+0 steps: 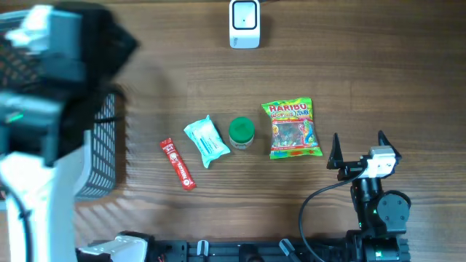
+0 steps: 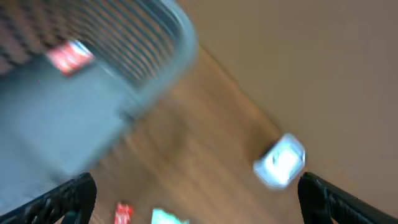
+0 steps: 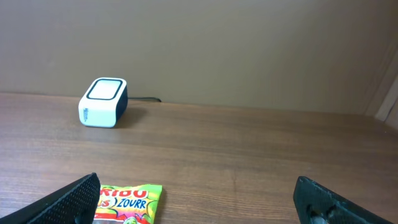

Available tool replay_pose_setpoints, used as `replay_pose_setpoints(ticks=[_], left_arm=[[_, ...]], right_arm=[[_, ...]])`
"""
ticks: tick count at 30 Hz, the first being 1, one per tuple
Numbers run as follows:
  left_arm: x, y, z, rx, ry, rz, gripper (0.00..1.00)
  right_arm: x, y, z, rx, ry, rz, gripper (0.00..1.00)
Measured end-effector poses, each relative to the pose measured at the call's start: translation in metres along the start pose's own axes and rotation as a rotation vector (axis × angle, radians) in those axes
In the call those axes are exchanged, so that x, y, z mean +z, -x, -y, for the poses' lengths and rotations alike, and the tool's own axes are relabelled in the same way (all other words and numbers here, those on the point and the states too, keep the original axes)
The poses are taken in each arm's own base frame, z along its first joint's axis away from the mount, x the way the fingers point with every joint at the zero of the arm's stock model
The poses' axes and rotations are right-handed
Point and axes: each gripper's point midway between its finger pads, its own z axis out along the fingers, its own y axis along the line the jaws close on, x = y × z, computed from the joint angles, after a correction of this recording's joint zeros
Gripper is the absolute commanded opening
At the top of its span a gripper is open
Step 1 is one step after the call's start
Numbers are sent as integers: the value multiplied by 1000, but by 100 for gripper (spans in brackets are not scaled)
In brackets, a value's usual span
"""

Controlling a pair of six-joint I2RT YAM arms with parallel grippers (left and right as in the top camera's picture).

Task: Scan the item barcode
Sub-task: 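Move the left gripper into the basket and grasp the red Kleenex tissue pack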

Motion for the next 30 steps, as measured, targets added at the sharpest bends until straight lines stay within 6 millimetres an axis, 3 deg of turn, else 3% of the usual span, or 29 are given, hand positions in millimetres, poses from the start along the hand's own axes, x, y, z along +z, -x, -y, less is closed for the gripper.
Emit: replay_pose_setpoints(ticks=[1,4,10,13,22,27,30], left_arm=[[-3,25,-22,-64,48,52,100],[5,53,-80,-220,221,97,100],[46,81,-144,-477,431,136,99],[75,80,-160,-522,506,104,97],[206,64,-189,-553,643,0,93],[261,41,-210,-539,719,-63,94],[283,32,-227,-547,756,-85,92]], right_arm=[[0,0,0,0,0,0,100],[0,0,0,0,0,0,100],[0,0,0,0,0,0,100],[0,0,0,0,0,0,100],[0,0,0,0,0,0,100],[0,0,0,0,0,0,100],[0,0,0,0,0,0,100]])
